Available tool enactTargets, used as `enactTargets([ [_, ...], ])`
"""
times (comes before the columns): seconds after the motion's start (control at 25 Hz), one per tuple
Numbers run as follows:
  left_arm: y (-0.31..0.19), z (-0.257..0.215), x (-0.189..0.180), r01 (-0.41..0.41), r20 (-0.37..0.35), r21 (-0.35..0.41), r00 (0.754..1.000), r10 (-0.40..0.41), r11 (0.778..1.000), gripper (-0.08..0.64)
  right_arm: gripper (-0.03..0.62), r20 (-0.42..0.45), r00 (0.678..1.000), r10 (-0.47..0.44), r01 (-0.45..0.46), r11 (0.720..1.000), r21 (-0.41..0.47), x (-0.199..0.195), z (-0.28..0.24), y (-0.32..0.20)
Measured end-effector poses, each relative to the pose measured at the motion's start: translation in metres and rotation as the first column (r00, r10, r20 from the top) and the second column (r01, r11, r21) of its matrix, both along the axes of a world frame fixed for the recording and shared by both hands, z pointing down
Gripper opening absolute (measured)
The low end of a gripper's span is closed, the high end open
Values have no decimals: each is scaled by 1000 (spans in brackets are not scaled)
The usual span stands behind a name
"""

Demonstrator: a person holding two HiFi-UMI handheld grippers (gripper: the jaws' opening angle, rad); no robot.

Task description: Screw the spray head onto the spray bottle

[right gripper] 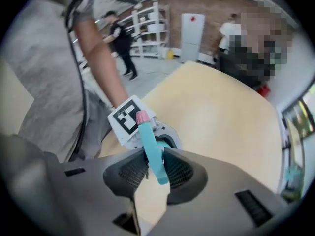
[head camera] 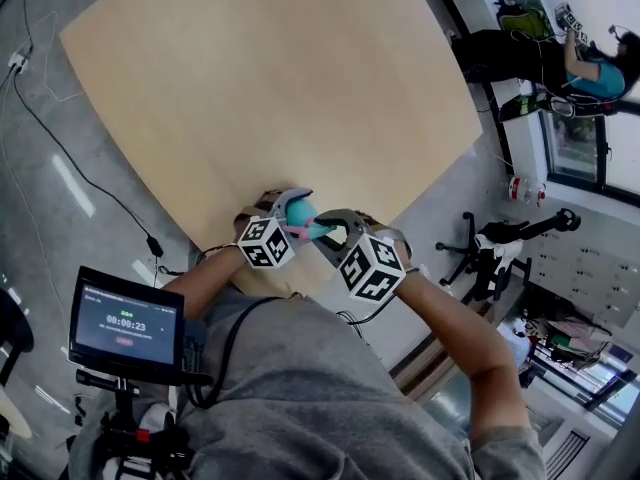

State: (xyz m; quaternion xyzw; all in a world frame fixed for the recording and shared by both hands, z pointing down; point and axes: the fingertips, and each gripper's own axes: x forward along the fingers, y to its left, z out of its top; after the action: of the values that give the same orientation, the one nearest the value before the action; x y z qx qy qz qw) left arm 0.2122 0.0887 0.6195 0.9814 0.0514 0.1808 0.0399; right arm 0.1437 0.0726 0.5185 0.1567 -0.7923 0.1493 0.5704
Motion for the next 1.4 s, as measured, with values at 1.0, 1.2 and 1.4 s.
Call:
enactTargets([
  [1.0, -57, 13, -25, 405, -31, 9, 914, -405, 914, 484, 108, 206, 754, 624, -657, 718, 231, -20, 15, -47],
  [1.2, -70, 9, -31, 326, -41, 86, 945, -324, 941, 502, 184, 245, 771, 588, -636, 738, 227, -21, 13, -54],
  [1.4, -74, 13, -64, 275, -2, 105, 961, -276, 956, 502, 207, 339, 750, 567, -657, 699, 284, -3, -16, -67],
])
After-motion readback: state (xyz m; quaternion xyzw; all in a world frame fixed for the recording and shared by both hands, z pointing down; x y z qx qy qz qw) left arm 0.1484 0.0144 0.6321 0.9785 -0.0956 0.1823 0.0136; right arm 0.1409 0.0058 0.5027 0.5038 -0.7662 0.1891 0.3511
